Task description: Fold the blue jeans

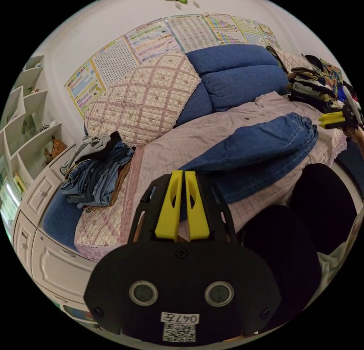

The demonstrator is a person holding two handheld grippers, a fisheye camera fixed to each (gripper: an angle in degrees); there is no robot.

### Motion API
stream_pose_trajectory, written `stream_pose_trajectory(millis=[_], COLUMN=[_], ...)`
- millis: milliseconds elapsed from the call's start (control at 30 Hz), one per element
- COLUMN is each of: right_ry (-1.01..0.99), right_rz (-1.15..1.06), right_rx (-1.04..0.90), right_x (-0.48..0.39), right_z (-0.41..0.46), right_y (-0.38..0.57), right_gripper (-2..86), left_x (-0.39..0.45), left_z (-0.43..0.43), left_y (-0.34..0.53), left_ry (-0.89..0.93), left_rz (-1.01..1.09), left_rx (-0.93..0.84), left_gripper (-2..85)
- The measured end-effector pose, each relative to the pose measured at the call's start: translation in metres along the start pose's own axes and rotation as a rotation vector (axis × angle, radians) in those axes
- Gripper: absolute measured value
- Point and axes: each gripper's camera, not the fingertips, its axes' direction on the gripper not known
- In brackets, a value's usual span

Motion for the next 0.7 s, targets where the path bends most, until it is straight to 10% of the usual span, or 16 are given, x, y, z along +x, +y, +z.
stream_pose_trajectory(millis=[700], right_ry=[0.336], right_rz=[-0.103], right_rx=[0.012], right_x=[0.044], right_z=[0.018], right_y=[-0.178], right_gripper=[-0.1], left_x=[0.058], left_z=[0.153], left_y=[-0.242], left_ry=[-0.067], left_rz=[0.201], left_rx=[-0.053], left_gripper=[-0.6])
